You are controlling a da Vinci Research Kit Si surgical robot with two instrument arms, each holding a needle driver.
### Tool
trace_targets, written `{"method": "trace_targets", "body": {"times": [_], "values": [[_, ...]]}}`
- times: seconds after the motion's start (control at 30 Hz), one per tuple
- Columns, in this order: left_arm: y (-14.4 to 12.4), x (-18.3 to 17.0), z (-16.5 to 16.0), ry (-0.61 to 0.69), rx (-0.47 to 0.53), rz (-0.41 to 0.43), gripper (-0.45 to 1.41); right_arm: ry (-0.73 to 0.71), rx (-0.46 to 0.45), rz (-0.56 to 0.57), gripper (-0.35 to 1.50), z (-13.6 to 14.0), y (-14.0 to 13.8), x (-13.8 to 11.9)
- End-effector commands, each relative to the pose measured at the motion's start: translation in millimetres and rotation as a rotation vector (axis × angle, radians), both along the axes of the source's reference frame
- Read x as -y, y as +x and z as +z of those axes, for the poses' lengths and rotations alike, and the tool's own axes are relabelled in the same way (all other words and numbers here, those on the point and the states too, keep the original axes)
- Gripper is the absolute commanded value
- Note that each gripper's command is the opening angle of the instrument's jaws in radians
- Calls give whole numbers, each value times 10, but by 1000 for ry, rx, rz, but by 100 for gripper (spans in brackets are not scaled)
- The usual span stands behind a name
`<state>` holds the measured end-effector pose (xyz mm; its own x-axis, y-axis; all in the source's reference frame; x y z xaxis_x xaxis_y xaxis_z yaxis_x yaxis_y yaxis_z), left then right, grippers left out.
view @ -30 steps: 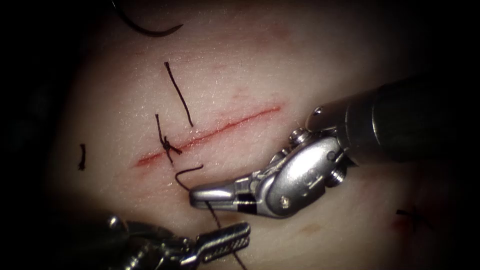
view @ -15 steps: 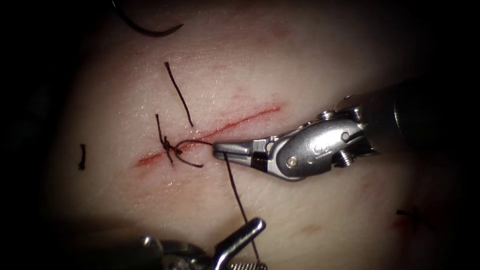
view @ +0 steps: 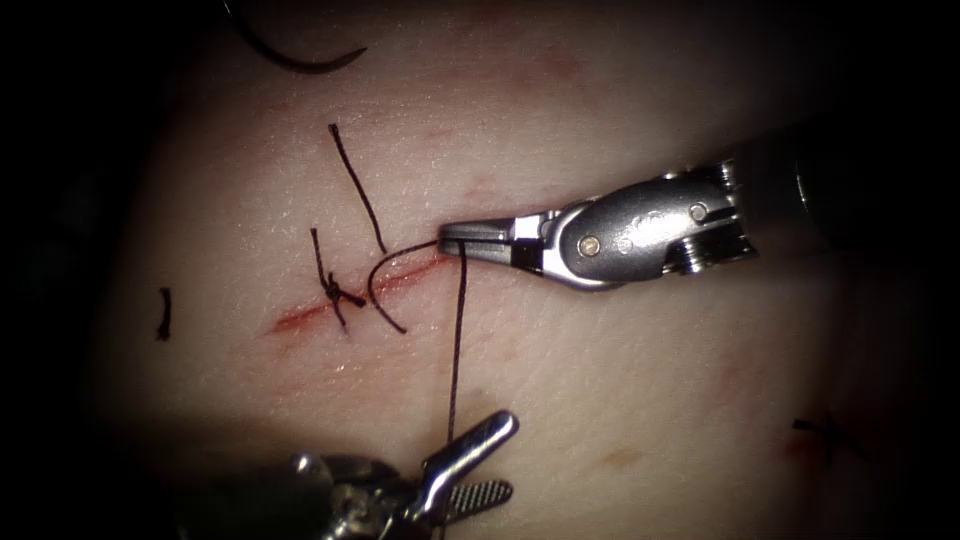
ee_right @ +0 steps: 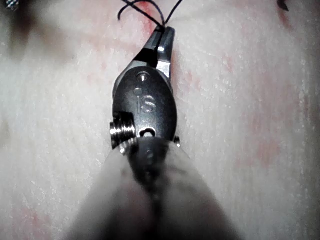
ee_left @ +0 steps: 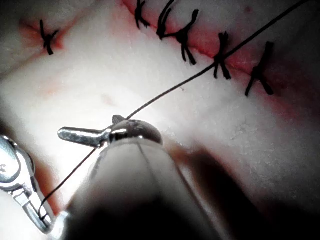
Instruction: Wound Closure
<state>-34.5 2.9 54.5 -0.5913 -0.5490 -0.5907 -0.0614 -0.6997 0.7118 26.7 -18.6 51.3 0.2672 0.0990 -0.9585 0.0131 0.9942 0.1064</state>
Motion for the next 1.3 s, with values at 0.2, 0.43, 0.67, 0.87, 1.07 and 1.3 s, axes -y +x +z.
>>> {"method": "trace_targets", "body": {"times": [0.2, 0.43, 0.67, 0.87, 1.07, 1.3], "values": [[-7, 12, -4, 9, 30, 19, 83, 23, 4, -12, -35, 10, 12, 4], [5, 16, -10, 14, 33, 33, 66, 24, -2, -15, -35, 10, 12, 4], [-8, 29, -14, 10, 30, 53, 69, 30, -1, -13, -35, 10, 12, 4], [-4, 32, -24, 13, 34, 57, 62, 30, -4, -15, -35, 10, 12, 4], [-5, 42, -22, 18, 18, 79, 51, 30, -4, -15, -35, 10, 12, 4], [-10, 52, -39, 20, 20, 92, 52, 36, -2, -16, -35, 11, 12, 4]]}}
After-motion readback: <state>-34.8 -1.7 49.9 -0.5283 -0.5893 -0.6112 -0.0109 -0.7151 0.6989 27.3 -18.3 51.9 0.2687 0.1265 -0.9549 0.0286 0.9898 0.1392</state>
